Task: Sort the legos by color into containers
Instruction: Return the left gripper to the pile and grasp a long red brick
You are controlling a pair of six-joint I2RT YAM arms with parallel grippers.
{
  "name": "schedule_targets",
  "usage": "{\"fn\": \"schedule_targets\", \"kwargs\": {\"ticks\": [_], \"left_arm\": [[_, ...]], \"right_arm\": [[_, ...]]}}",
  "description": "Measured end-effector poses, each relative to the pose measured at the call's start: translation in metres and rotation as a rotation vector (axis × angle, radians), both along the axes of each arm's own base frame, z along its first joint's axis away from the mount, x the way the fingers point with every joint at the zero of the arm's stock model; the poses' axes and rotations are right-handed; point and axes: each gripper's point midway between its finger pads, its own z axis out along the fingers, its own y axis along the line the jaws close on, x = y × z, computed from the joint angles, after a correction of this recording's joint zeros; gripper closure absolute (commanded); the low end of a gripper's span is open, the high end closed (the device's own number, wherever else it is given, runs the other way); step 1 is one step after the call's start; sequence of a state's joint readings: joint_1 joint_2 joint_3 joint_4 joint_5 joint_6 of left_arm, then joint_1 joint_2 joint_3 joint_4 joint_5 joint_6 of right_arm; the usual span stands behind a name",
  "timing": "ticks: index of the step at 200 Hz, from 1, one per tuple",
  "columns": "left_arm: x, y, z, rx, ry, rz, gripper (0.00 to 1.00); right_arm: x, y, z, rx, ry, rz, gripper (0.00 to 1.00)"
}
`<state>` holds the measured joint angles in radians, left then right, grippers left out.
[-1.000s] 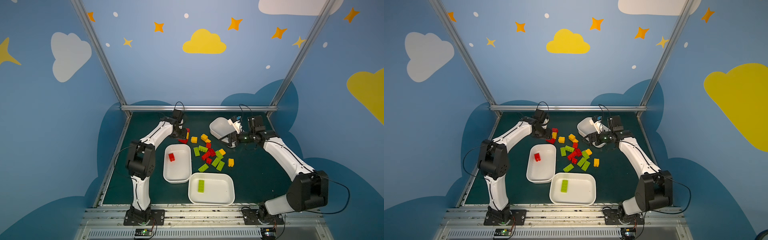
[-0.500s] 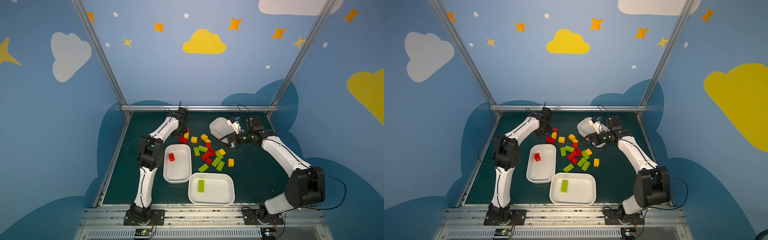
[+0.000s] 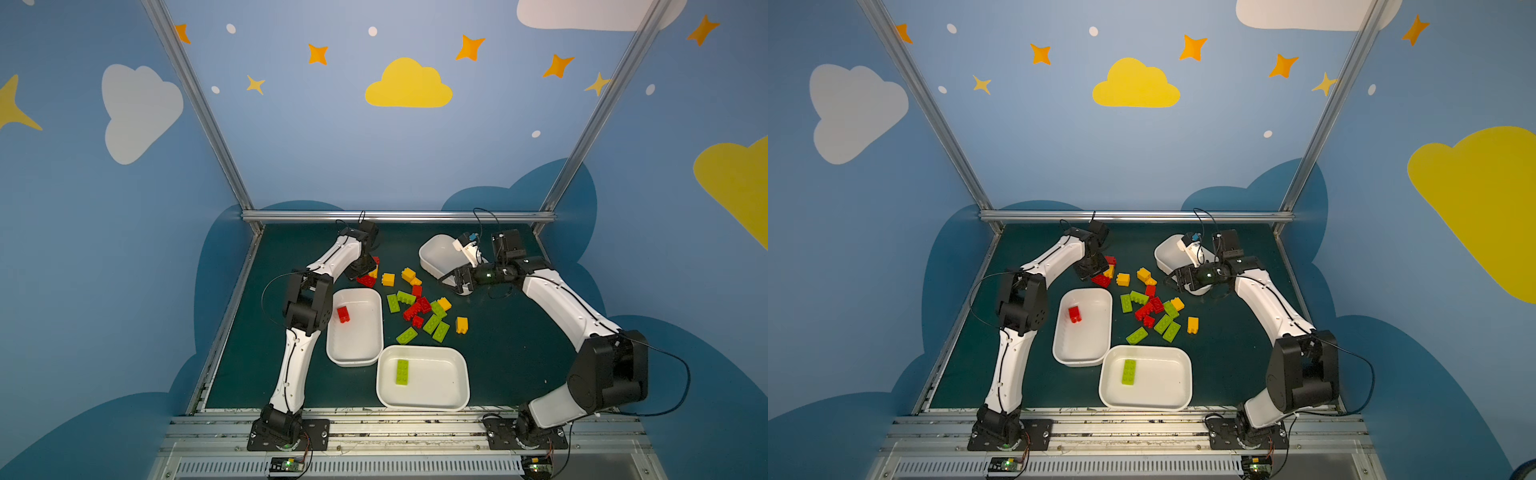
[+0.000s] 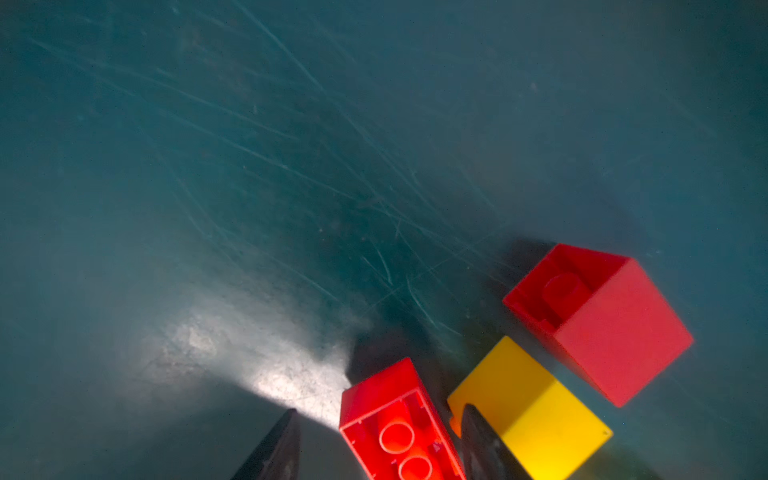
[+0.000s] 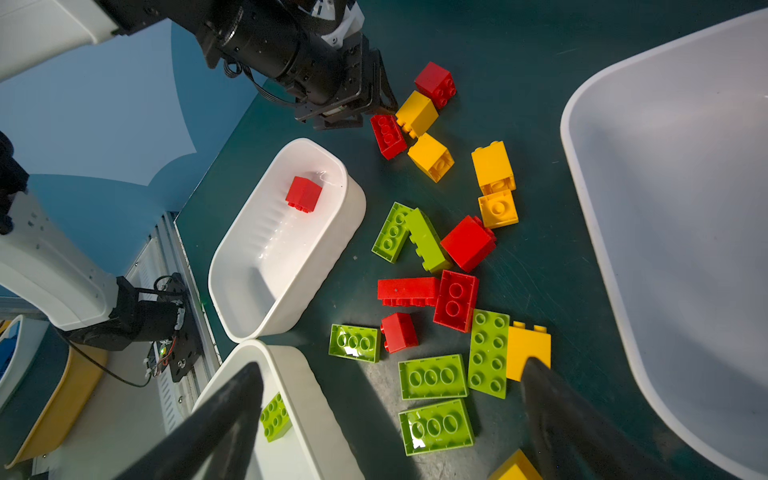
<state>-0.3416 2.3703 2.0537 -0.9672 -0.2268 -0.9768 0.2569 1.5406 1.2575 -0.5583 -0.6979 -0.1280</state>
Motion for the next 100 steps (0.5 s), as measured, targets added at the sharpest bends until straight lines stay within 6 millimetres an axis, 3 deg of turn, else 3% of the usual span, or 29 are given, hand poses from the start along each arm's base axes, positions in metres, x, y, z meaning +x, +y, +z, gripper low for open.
{"fn": "schedule_targets", "kwargs": {"ticks": [69,100], "left_arm": [[-0.007,-0.014,-0.005,-0.008,0.029,-0.012,0.41],[-0.013,-0.025,-0.005,-0.008,0.036,-0.029,0.49]], "right_arm": [[0.001,-0.006,0.001,-0.017,-0.006,0.001,0.05],[0.001,-0.008,0.0,-0.019,-0.003,-0.002,0.05]]}}
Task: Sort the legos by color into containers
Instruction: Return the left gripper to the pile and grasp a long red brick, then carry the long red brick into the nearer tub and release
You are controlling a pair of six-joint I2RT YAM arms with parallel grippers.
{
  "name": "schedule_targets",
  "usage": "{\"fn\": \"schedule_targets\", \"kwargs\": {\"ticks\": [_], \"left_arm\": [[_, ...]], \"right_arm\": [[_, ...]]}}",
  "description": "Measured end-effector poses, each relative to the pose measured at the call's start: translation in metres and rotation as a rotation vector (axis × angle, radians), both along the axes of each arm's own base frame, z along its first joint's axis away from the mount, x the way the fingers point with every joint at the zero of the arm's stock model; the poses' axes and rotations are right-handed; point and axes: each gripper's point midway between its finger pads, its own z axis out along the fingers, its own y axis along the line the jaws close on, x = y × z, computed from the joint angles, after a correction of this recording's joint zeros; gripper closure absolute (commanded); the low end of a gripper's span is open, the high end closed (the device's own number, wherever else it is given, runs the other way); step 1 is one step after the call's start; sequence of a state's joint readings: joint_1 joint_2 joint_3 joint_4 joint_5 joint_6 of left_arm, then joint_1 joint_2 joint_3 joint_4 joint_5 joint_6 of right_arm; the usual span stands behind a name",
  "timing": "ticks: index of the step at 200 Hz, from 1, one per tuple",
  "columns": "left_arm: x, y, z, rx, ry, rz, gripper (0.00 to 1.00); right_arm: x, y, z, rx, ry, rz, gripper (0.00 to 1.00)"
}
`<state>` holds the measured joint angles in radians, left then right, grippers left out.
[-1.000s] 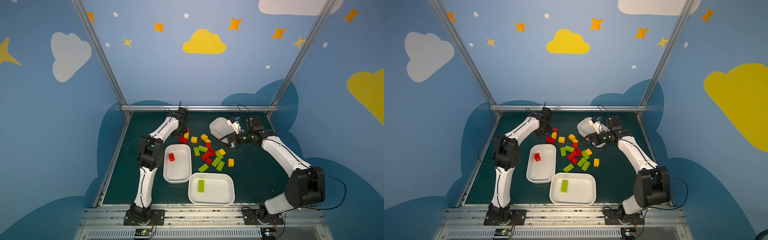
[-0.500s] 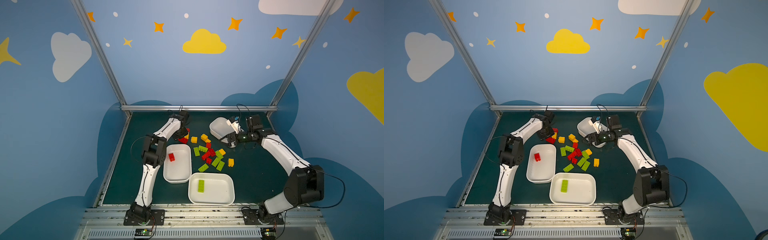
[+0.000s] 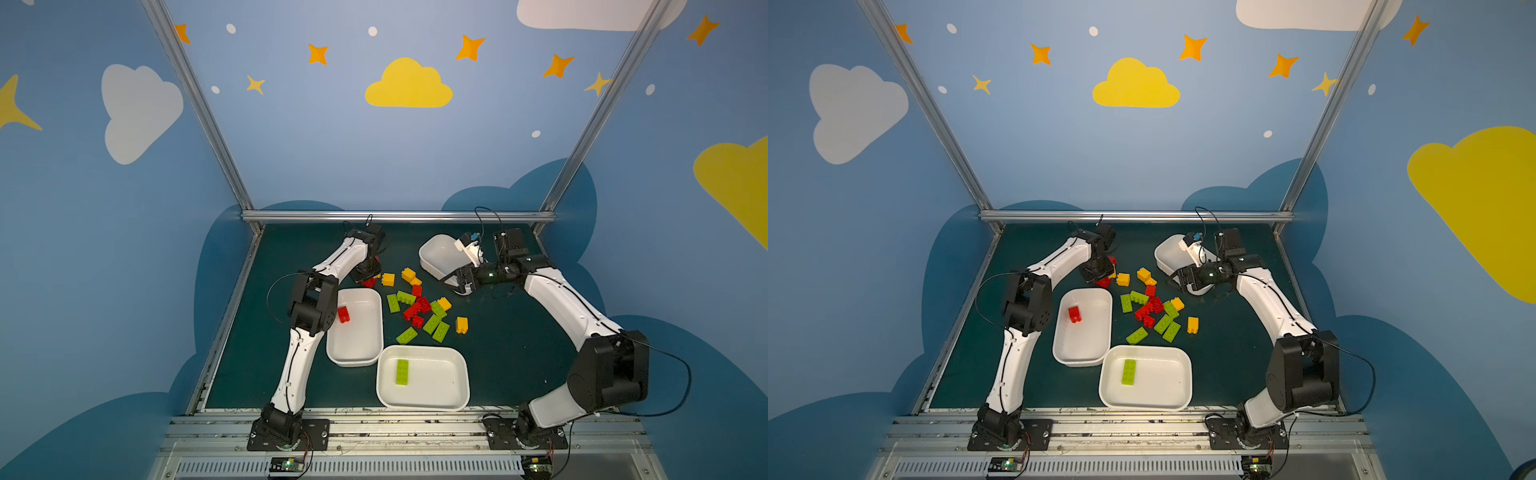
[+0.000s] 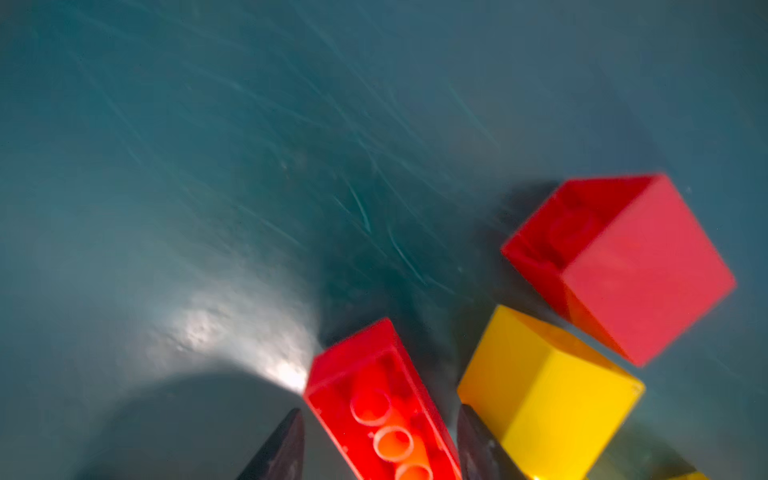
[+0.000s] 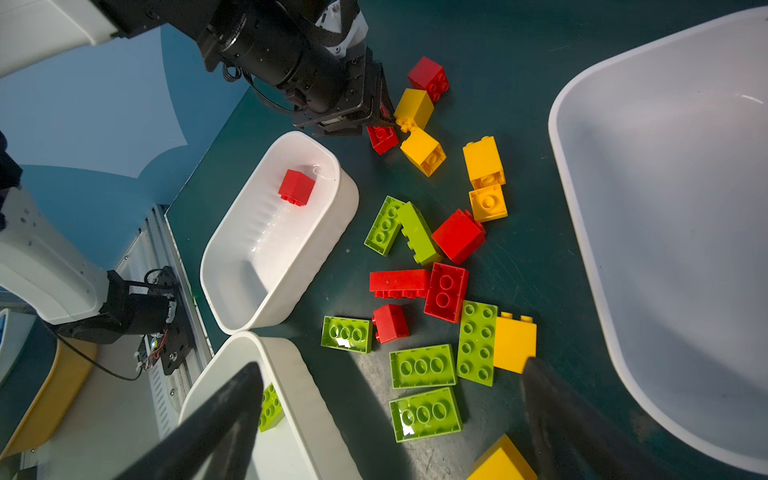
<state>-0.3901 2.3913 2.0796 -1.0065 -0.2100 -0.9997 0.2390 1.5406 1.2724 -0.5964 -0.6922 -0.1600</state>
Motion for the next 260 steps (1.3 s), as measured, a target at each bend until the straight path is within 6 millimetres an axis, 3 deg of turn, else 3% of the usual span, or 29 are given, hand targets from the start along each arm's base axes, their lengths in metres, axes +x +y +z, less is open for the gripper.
{"fn": "schedule_targets", "kwargs": {"ticks": [48,137,163,190,208,228,260], "left_arm": [[-0.004,-0.005,-0.006,0.004,0.015,-0.014,0.67],[0.004,0.017,-0.002,0.067,0.004,-0.108,0.73],[0.008,0.022,0.015,0.099,-0.025,-0.184,0.73],[0.005,0.025,0.055,0.118,-0.087,-0.27,0.72],[-0.008,0.027,0.085,0.117,-0.128,-0.326,0.73],[-0.035,0.026,0.11,0.096,-0.148,-0.387,0.73],[-0.094,0.018,0.122,0.046,-0.117,-0.479,0.73]], "right_arm": [[0.001,-0.001,0.0,0.0,-0.001,-0.003,0.05],[0.003,-0.005,0.0,0.0,0.0,-0.014,0.05],[0.003,-0.006,0.0,0.001,0.001,-0.018,0.05],[0.004,-0.006,0.001,0.004,-0.003,-0.02,0.05],[0.006,-0.005,0.002,0.006,-0.009,-0.021,0.05],[0.006,-0.005,0.002,0.007,-0.011,-0.021,0.05],[0.007,-0.005,0.002,0.009,-0.014,-0.021,0.05]]}}
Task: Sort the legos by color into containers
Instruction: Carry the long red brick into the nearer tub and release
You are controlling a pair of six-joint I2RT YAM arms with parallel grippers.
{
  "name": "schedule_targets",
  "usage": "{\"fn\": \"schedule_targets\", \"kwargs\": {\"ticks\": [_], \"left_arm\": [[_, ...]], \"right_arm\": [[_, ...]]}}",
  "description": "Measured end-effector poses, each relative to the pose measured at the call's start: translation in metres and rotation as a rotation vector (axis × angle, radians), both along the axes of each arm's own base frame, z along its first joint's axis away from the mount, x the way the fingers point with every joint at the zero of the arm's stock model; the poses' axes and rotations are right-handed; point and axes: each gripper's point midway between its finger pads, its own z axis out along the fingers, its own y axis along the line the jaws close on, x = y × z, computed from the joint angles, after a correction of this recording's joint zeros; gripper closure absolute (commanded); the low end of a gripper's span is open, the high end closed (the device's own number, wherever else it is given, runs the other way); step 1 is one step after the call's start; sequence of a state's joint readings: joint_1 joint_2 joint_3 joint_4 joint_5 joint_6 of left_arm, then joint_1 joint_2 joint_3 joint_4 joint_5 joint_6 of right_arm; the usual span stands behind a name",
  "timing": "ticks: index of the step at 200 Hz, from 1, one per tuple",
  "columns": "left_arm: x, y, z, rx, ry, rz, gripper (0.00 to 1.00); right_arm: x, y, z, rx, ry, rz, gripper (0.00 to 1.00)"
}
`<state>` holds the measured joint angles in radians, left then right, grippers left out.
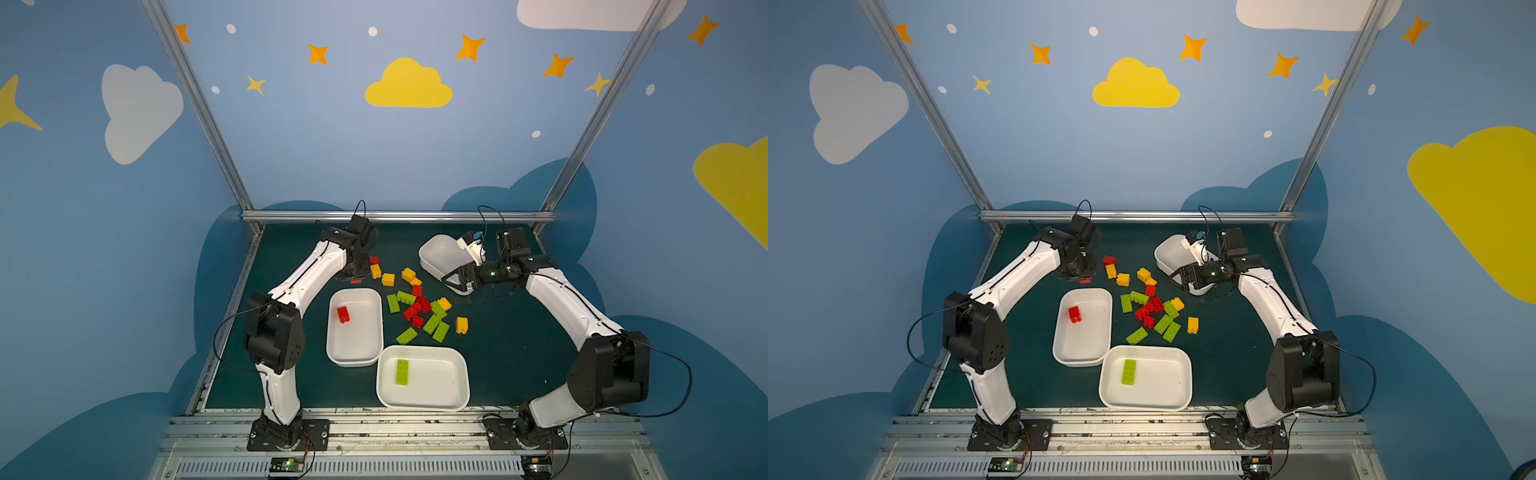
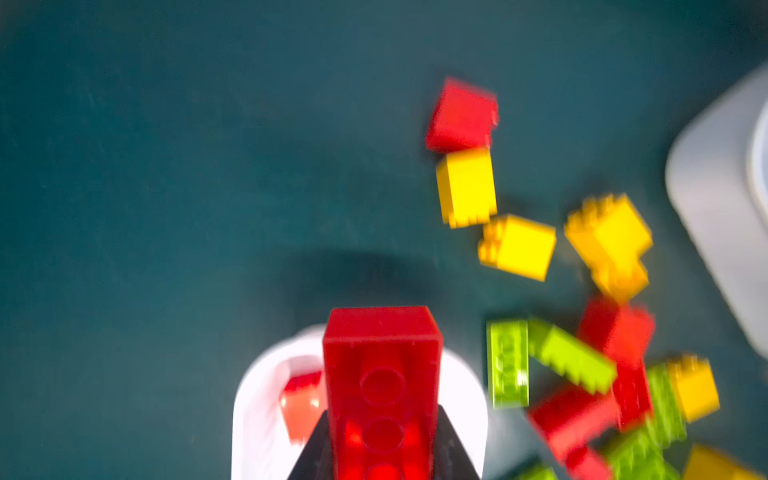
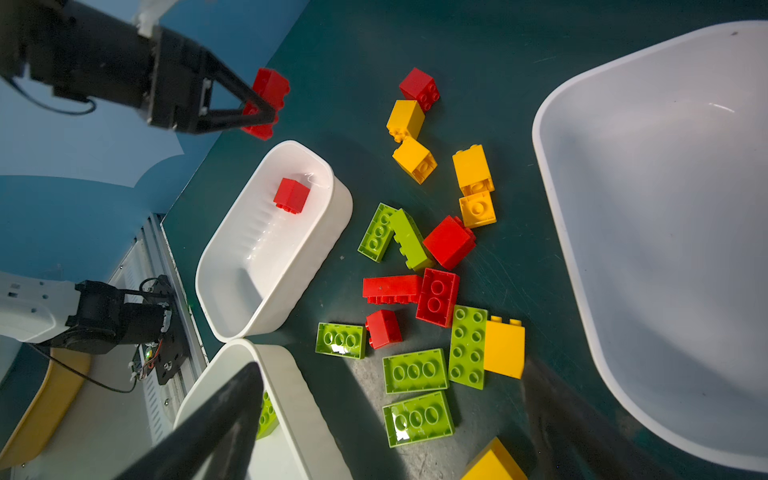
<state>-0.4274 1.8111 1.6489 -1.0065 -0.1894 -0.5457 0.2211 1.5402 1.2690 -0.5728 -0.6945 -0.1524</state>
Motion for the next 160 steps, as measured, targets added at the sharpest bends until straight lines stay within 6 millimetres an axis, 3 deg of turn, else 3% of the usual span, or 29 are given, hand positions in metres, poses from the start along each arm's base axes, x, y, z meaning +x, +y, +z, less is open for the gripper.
{"fn": "schedule_targets", "kwargs": {"ticks": [44,76,102,160], "left_arm": [[-0.086,-0.007,-0.02,-0.008,0.138,-0.079,0.73],[-0.125,0.002,-0.05,0.01,0.247,-0.044,0.71],[-0.137,0.011,-0.071,0.055,0.306,-0.017,0.7],[-0.132,0.025,-0.098,0.189,0.335,0.011,0.67]], "right_arm": [[-0.002,0.0,-0.004,0.001,0.011,0.0,0.05],[-0.003,0.001,-0.004,0.003,0.015,0.002,0.05],[-0.003,0.003,-0.004,0.006,0.016,0.005,0.05],[-0.004,0.004,-0.004,0.006,0.017,0.007,0.05]]}}
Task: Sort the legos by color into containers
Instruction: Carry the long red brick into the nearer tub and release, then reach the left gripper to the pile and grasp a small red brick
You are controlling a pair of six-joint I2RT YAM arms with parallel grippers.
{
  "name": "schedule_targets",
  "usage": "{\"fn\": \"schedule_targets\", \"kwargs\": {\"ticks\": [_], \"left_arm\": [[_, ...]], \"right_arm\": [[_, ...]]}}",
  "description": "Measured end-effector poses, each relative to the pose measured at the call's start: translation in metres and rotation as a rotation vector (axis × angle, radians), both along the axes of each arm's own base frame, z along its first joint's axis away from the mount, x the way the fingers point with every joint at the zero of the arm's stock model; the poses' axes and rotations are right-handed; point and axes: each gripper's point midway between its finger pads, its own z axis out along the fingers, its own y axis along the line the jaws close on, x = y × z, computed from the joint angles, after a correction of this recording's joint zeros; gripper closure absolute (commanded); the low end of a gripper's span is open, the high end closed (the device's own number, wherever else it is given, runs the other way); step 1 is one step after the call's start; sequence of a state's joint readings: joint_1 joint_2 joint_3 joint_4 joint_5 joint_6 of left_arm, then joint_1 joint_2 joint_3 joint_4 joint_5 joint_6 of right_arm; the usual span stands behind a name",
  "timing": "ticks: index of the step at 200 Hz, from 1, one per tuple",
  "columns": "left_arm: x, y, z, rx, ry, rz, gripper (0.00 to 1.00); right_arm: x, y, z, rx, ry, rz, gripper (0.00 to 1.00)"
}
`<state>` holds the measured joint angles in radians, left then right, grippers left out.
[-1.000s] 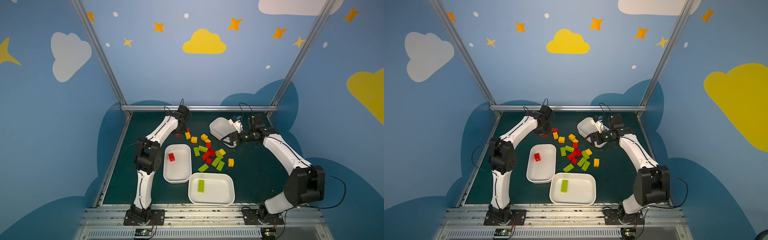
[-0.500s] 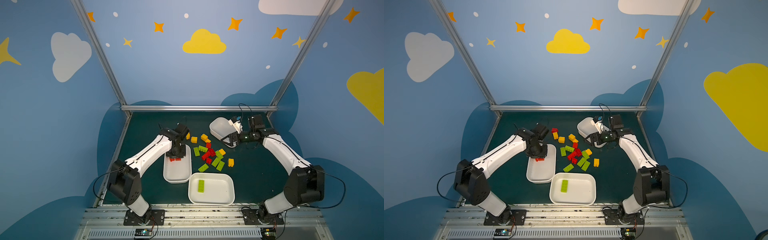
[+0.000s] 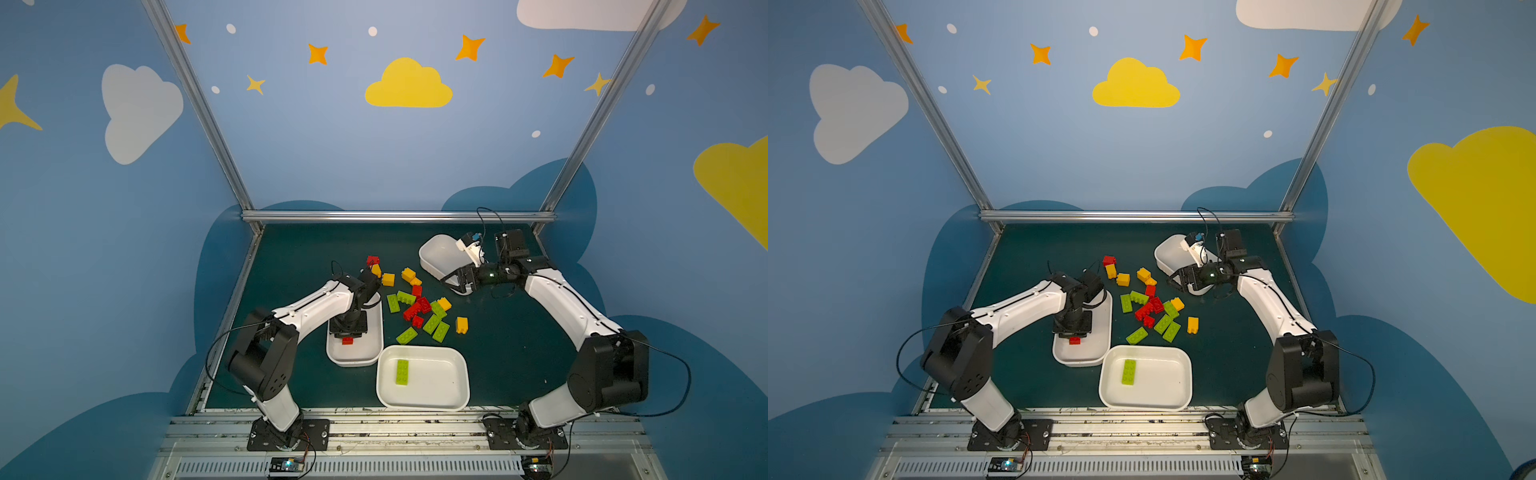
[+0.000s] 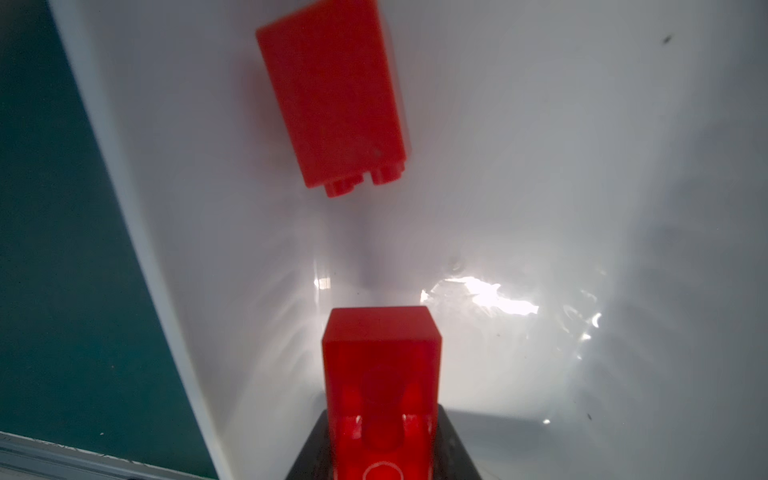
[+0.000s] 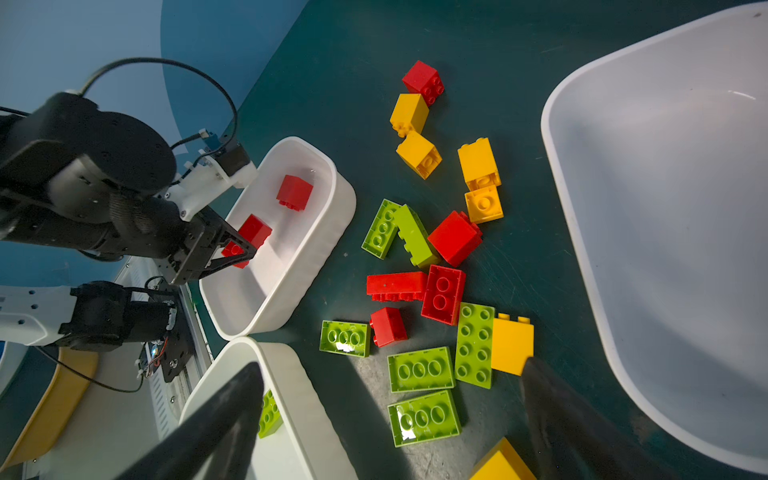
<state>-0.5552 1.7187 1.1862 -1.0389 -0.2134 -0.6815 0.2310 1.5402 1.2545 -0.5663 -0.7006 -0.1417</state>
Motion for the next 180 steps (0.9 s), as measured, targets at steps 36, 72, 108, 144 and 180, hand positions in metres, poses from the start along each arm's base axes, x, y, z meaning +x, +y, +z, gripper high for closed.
{"fn": "schedule_targets", "kwargs": {"ticks": [36,72,108,144,180], "left_arm": [[0.003,0.008,-0.008,0.064,0.003,-0.007,0.53],[0.014,0.007,0.006,0.074,-0.032,-0.009,0.44],[0.037,-0.008,0.036,0.028,-0.101,-0.035,0.37],[0.084,-0.03,0.078,-0.042,-0.227,-0.094,0.3],[0.145,-0.045,0.086,-0.068,-0.301,-0.118,0.27]], "right_arm": [[0.0,0.0,0.0,0.0,0.0,0.0,0.05],[0.0,0.0,0.0,0.0,0.0,0.0,0.05],[0.0,0.0,0.0,0.004,0.002,0.001,0.05],[-0.001,0.001,0.001,0.008,0.003,0.003,0.05],[0.0,0.001,0.001,0.01,0.004,0.001,0.05]]}}
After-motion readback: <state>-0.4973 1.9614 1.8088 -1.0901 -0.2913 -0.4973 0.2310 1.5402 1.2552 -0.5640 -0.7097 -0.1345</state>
